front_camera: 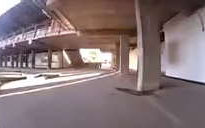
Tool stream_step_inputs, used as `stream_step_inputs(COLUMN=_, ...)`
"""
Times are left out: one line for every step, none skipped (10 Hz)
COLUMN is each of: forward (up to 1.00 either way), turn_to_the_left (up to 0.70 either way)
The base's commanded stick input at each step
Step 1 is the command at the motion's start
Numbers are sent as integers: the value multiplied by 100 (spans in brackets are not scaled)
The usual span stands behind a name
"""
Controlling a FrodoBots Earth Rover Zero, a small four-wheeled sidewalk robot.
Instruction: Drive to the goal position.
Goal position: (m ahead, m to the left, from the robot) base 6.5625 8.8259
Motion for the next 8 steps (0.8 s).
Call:
stream_step_inputs(forward=70, turn_to_the_left=0)
stream_step_inputs(forward=70, turn_to_the_left=0)
stream_step_inputs(forward=70, turn_to_the_left=0)
stream_step_inputs(forward=70, turn_to_the_left=0)
stream_step_inputs(forward=70, turn_to_the_left=0)
stream_step_inputs(forward=70, turn_to_the_left=0)
stream_step_inputs(forward=70, turn_to_the_left=0)
stream_step_inputs(forward=70, turn_to_the_left=0)
